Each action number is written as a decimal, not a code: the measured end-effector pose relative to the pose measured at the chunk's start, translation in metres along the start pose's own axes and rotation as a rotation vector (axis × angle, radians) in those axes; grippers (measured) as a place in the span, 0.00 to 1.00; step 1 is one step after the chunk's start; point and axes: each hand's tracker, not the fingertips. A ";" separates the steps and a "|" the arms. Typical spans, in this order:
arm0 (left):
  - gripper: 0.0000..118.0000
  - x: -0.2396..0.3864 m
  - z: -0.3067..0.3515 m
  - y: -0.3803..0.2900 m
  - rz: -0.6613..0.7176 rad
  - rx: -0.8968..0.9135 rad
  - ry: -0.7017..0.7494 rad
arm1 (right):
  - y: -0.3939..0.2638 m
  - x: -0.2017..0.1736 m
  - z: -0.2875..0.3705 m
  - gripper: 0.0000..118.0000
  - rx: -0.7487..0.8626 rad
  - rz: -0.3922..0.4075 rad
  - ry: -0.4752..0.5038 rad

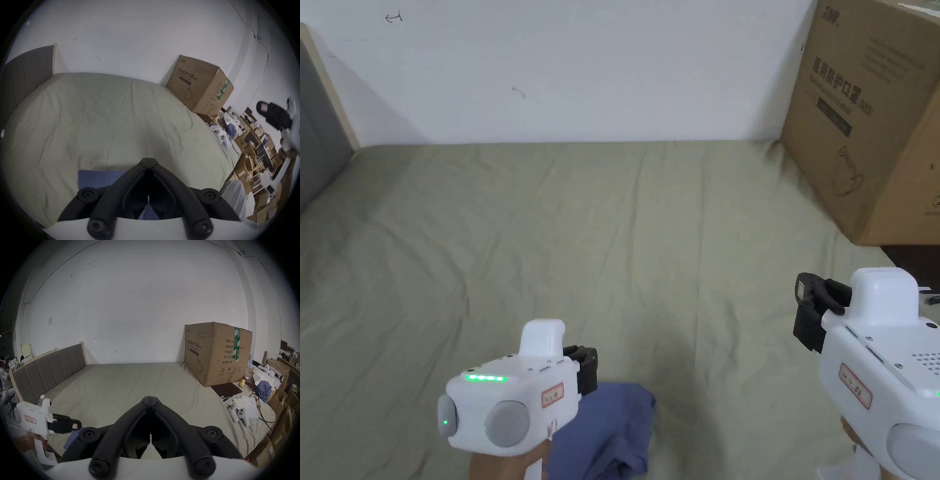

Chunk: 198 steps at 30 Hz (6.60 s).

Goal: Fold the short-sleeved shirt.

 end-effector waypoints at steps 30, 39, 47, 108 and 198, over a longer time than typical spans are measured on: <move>0.00 0.046 -0.049 -0.070 -0.232 -0.027 0.112 | -0.007 0.017 0.009 0.00 -0.022 -0.015 -0.026; 0.00 0.034 0.067 0.048 -0.284 0.362 0.181 | 0.021 -0.010 0.027 0.00 0.087 0.016 0.019; 0.00 -0.002 0.137 0.092 -0.322 0.530 0.318 | 0.039 -0.033 0.041 0.00 0.177 0.037 0.006; 0.91 -0.117 0.025 -0.028 0.279 -0.195 0.055 | -0.220 -0.165 -0.113 0.00 -0.499 -0.008 0.200; 0.60 -0.074 0.232 0.173 -0.130 0.605 0.454 | 0.068 -0.084 -0.006 0.00 0.245 0.151 0.099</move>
